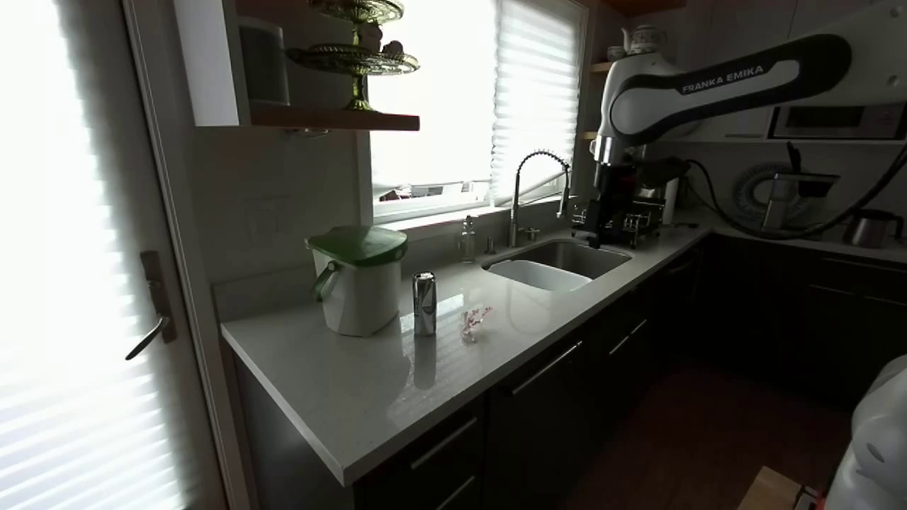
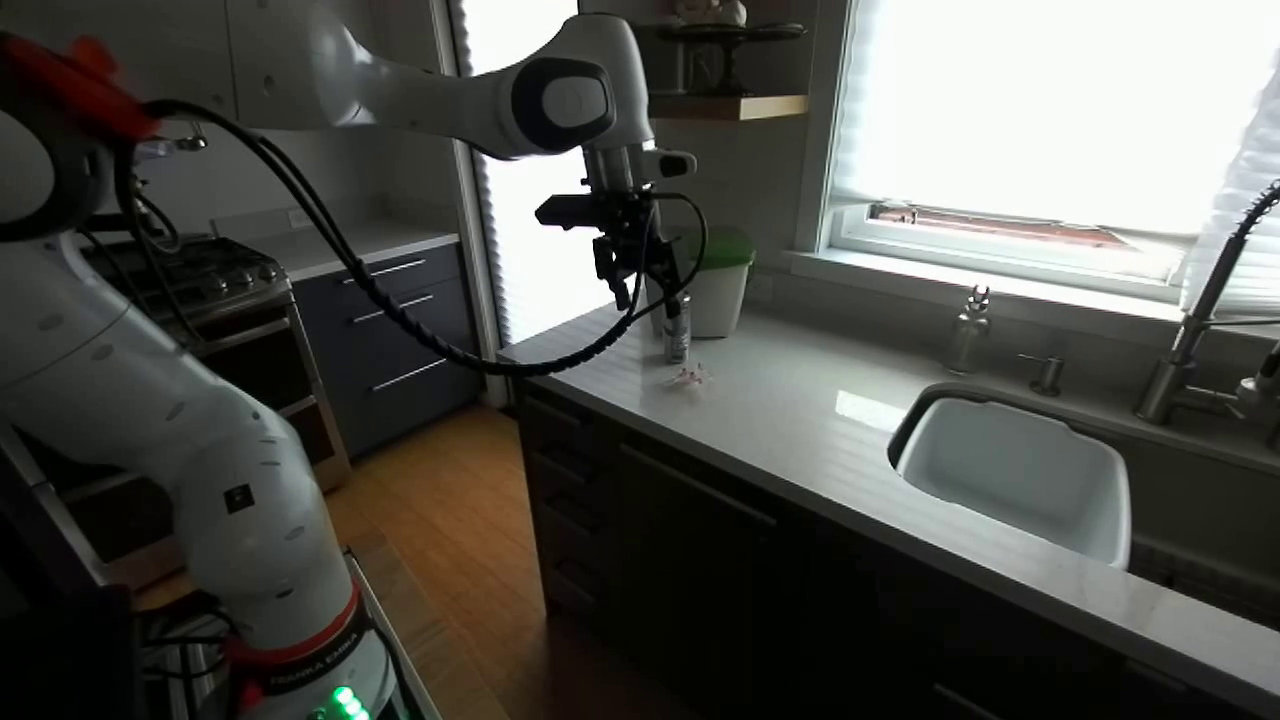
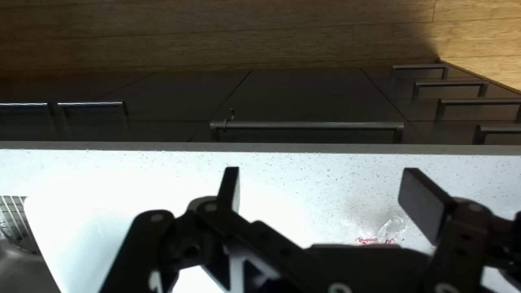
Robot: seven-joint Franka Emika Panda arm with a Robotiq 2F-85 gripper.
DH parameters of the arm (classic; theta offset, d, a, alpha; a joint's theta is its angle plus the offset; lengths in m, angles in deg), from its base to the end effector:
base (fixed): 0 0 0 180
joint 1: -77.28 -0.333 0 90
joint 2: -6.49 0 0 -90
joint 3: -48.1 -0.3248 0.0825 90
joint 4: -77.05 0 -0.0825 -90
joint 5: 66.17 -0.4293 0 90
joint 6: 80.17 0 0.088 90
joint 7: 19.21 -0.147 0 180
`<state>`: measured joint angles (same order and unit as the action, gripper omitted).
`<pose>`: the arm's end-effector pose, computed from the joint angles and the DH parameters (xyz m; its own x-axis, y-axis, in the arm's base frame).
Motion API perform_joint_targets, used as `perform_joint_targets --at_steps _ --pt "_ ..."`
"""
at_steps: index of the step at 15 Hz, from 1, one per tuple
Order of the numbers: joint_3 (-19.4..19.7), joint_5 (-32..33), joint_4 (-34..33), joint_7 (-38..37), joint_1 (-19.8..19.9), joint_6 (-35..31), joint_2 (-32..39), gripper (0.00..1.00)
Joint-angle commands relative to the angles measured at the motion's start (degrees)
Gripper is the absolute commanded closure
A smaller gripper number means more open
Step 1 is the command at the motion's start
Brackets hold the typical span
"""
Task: Open the waste bin drawer of the cabinet
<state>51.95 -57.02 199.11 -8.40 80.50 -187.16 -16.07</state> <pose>0.4892 -0.0819 0.5413 0.9886 0.1124 0.1002 0.0964 -0.9835 0.1528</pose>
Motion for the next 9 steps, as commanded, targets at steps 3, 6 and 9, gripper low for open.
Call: perform_joint_targets --at_steps 3,6,9 --pt "-1.33 -4.45 1.84 -12.56 0.19 -0.26 2.52 0.00" --pt "-2.54 -4.69 4.90 -22.24 1.02 -1.42 3.16 0.00" --pt "-2.41 -5.30 8.59 -30.30 1.89 -2.39 3.43 0.00"
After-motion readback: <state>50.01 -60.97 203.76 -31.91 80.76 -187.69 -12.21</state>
